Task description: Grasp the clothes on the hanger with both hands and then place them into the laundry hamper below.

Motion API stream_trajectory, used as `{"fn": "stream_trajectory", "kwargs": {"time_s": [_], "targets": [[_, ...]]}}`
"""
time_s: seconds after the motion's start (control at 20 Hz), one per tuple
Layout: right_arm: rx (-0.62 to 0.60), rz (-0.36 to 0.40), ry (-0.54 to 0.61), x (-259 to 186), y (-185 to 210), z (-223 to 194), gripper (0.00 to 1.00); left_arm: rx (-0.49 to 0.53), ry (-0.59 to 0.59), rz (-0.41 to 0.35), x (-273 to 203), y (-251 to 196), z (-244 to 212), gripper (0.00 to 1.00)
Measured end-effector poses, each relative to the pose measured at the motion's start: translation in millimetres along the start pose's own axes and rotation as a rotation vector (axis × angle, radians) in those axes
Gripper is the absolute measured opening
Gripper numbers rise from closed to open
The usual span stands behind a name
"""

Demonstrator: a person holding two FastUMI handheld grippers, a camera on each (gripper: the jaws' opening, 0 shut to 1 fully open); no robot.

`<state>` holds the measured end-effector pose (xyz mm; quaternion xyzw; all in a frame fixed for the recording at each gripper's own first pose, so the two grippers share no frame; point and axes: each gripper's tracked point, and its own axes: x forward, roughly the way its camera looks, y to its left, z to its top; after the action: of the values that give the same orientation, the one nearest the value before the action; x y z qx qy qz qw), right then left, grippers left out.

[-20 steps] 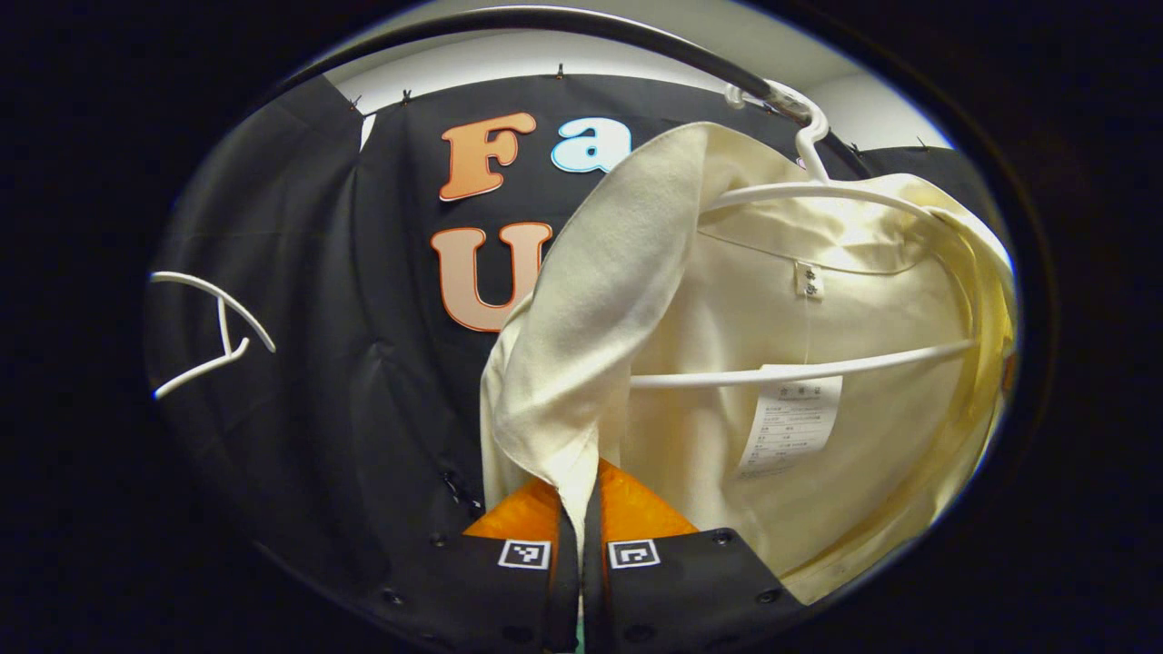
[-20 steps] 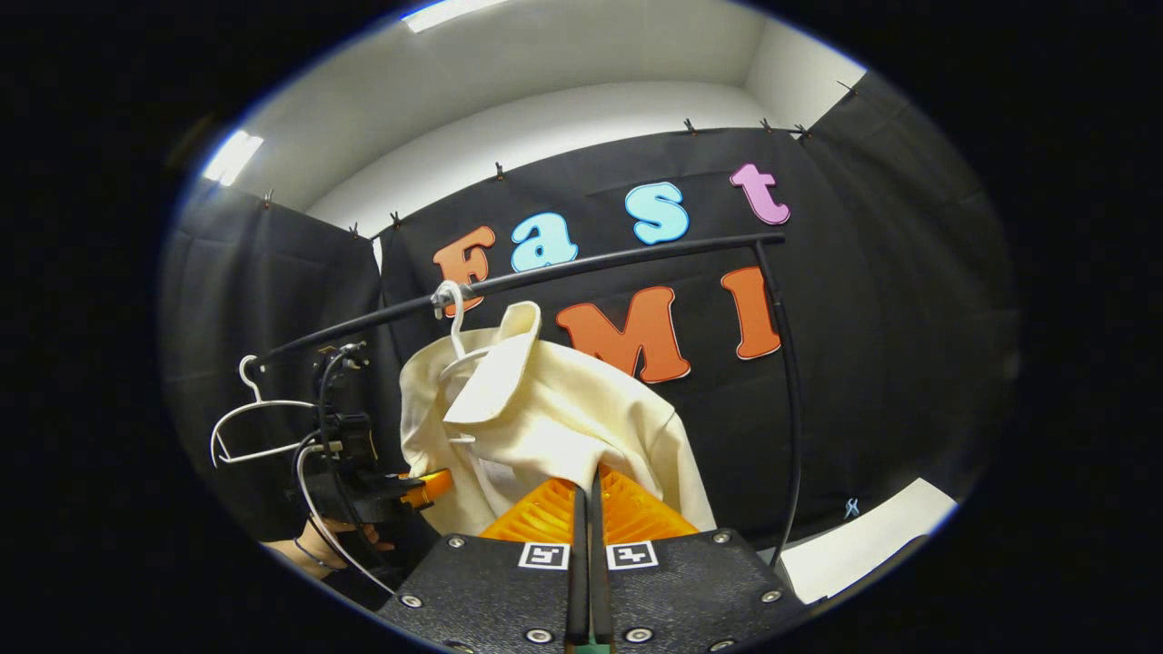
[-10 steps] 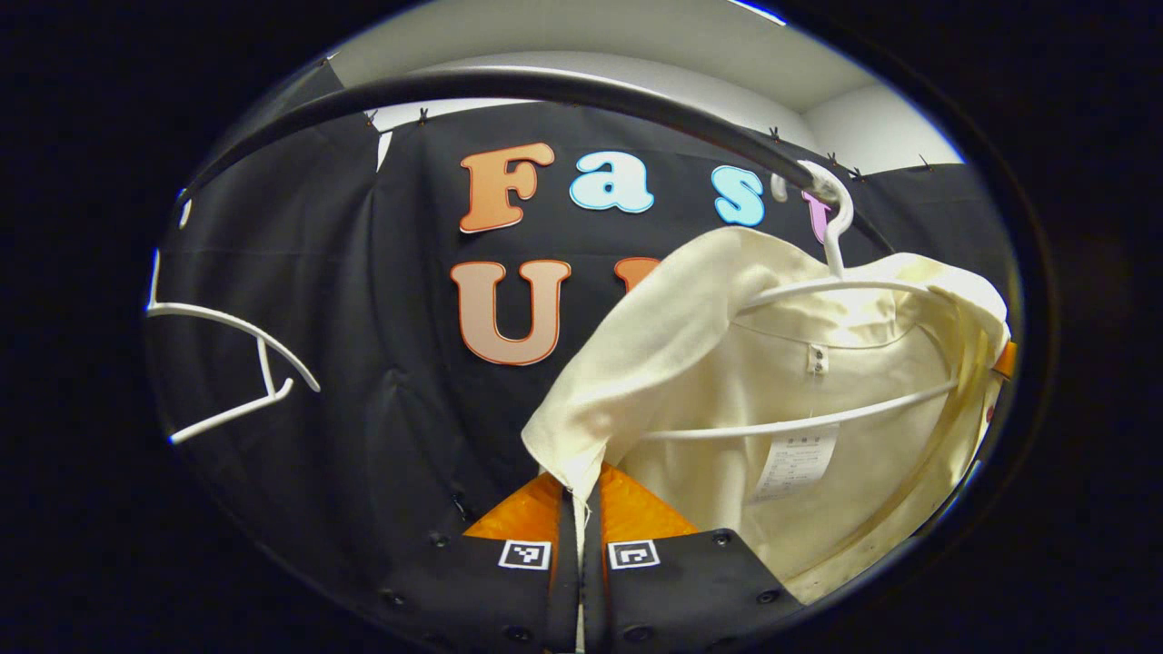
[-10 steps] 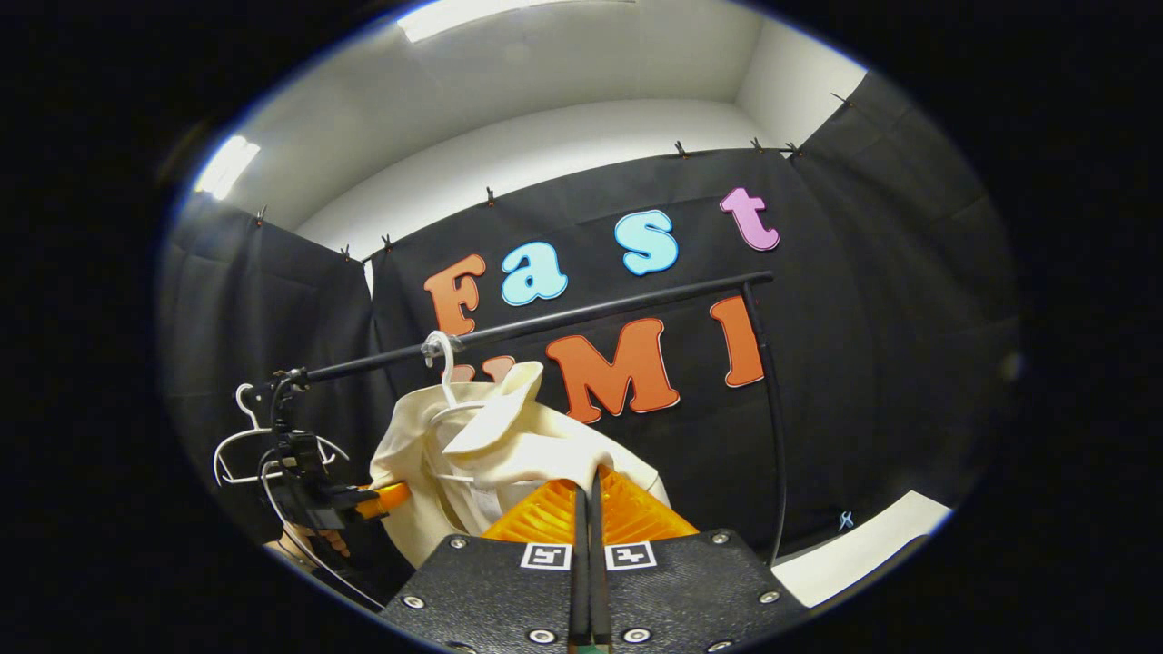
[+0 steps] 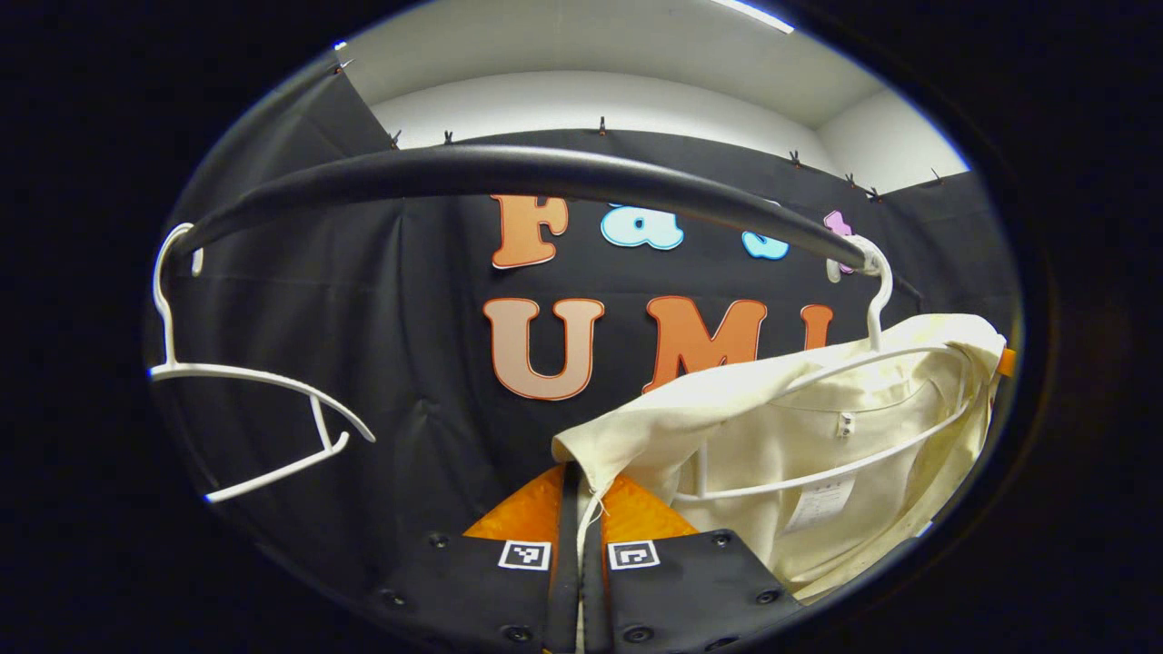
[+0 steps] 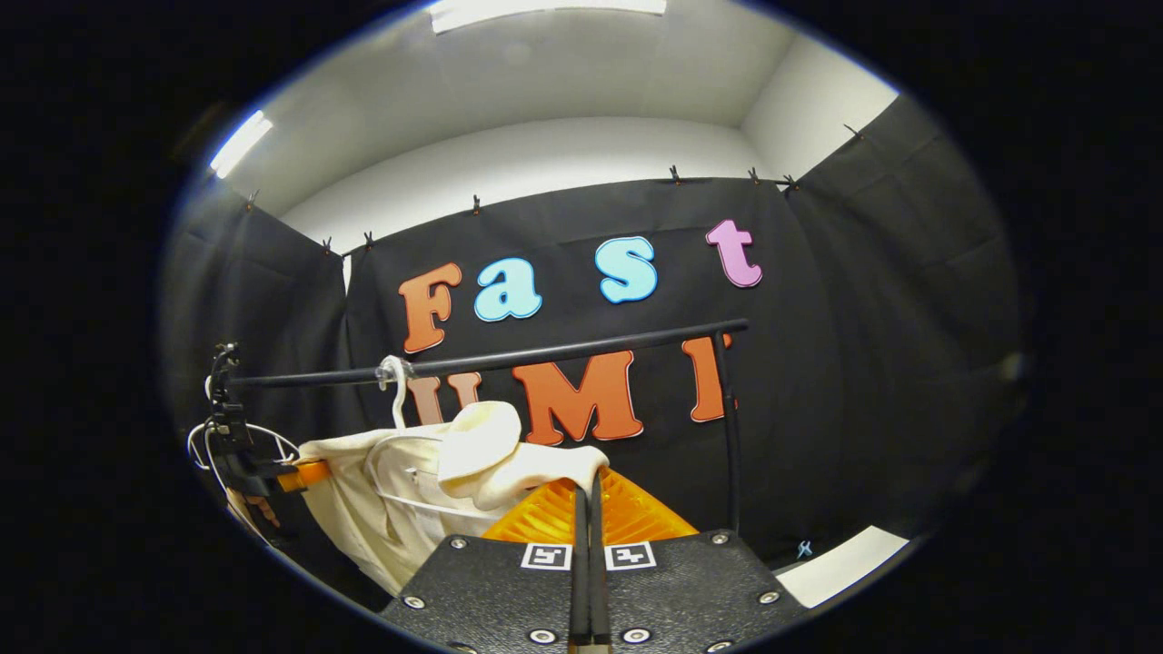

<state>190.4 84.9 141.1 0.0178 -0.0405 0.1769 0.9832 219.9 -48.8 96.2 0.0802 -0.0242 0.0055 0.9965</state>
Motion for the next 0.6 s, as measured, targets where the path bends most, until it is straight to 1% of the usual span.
{"fn": "stream_trajectory", "kwargs": {"time_s": [0.2,0.3,0.4,0.45,0.5,0.6], "targets": [[-0.041,-0.044,-0.02,15,-23,12,0.0,-0.002,0.0,0.029,5,16,-2,0.09],[-0.054,-0.055,-0.021,23,-34,14,0.0,-0.008,0.004,0.038,11,25,-5,0.09],[-0.045,-0.049,0.003,33,-37,5,0.0,-0.02,0.01,0.038,16,28,-8,0.09],[-0.038,-0.045,0.019,35,-37,-2,0.04,-0.015,0.014,0.041,16,31,-10,0.09],[-0.034,-0.039,0.035,36,-37,-11,0.0,-0.01,0.019,0.042,16,32,-12,0.09],[-0.018,-0.025,0.058,37,-37,-24,0.0,0.0,0.03,0.045,18,35,-19,0.09]]}}
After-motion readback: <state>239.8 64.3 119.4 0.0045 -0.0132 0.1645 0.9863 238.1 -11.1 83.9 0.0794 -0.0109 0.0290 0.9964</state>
